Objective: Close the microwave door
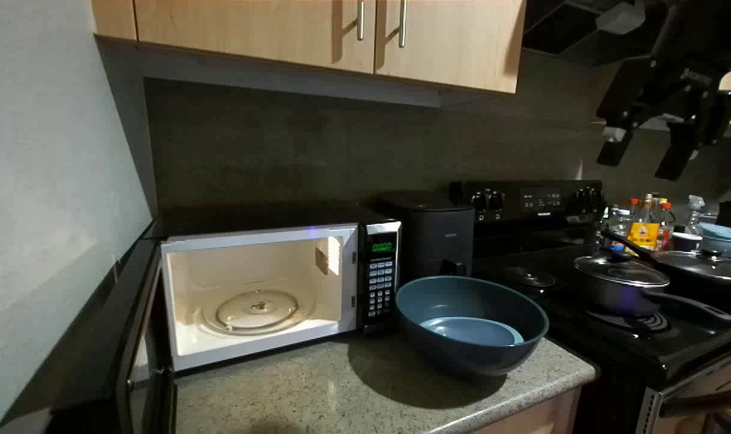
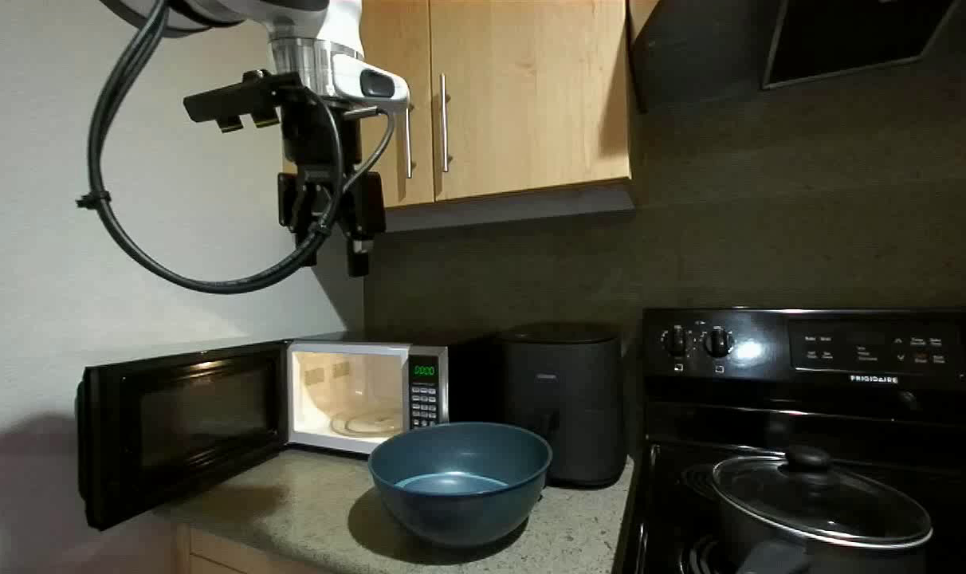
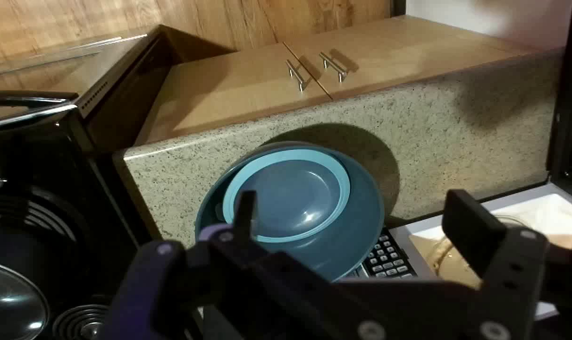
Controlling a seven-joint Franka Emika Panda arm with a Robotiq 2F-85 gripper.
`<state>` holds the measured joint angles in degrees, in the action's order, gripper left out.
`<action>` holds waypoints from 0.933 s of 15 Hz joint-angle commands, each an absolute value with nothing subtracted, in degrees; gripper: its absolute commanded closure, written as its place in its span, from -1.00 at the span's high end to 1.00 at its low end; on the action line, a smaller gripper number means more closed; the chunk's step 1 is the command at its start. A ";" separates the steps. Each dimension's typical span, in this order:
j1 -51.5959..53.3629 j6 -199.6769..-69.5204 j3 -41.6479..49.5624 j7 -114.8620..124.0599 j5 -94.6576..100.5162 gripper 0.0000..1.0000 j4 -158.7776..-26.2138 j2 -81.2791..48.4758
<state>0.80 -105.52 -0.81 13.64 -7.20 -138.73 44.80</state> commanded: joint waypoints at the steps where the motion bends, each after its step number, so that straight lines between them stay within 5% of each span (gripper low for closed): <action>1: -0.33 -105.32 -1.57 13.01 -7.85 1.00 -138.59 44.76; 14: 11.57 -107.74 -10.25 11.88 -20.74 1.00 -134.70 36.94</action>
